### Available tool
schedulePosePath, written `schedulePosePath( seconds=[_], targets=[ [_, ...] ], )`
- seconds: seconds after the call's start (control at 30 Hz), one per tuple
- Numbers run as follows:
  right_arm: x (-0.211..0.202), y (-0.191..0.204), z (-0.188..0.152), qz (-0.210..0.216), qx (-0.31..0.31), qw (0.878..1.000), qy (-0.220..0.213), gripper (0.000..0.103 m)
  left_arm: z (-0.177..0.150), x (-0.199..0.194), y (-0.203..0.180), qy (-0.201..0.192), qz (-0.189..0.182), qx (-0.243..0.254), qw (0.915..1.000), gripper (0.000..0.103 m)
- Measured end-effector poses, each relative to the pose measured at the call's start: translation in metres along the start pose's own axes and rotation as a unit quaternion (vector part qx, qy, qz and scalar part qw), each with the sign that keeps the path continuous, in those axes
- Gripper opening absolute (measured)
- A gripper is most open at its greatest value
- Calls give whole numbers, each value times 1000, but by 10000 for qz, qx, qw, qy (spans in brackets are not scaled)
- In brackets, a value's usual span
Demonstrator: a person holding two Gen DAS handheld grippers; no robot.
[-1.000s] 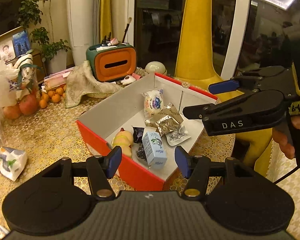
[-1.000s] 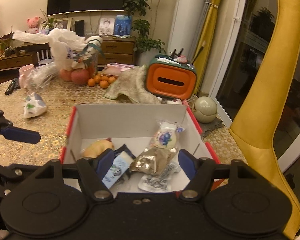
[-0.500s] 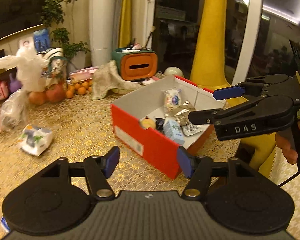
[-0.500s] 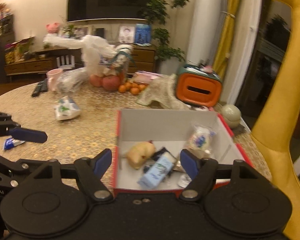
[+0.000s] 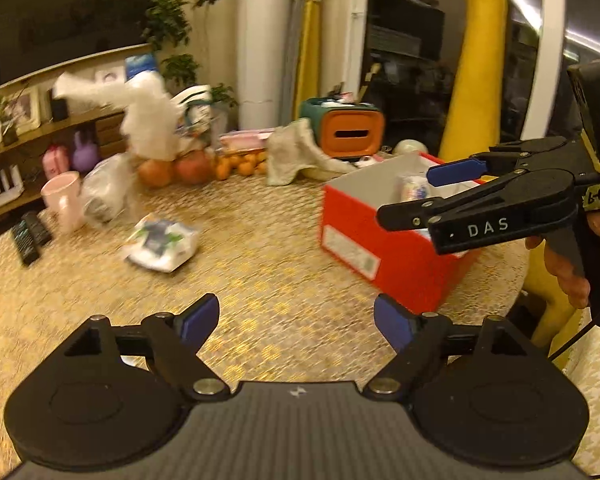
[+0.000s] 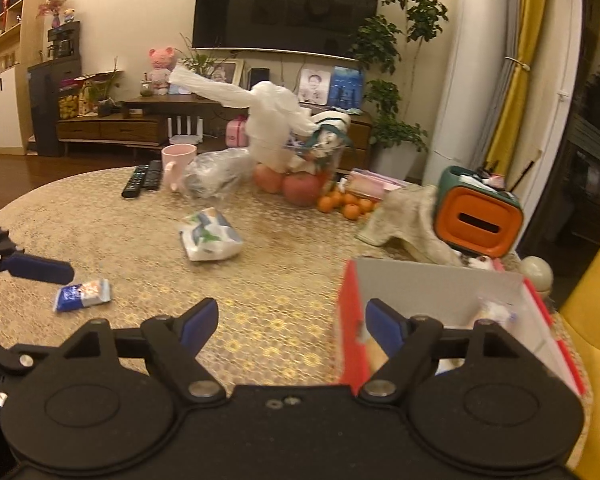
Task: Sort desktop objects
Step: 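Move both tools back from the shoebox to the items on the table, then grasp the blue biscuit pack with left tool while right tool grasps white tissue pack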
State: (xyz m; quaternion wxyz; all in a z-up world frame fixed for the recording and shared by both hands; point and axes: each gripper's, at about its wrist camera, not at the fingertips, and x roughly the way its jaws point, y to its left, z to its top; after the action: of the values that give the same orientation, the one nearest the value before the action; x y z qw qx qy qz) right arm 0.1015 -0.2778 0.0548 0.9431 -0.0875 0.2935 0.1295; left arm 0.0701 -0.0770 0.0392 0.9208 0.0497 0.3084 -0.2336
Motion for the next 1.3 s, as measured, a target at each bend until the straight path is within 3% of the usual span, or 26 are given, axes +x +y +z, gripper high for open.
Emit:
schedulePosePath(
  seconds=[0.3, 0.53, 1.3],
  targets=[
    [35, 30, 11, 230, 78, 9997, 101, 81, -22, -15, 55, -182, 524, -432, 9975, 85],
    [67, 46, 18, 363, 76, 9991, 218, 81, -37, -10, 85, -235, 906, -418, 9947, 102],
    [210, 75, 52, 657, -287, 9949, 711, 81, -85, 68, 185, 341, 749, -1194, 9894, 103]
  ],
)
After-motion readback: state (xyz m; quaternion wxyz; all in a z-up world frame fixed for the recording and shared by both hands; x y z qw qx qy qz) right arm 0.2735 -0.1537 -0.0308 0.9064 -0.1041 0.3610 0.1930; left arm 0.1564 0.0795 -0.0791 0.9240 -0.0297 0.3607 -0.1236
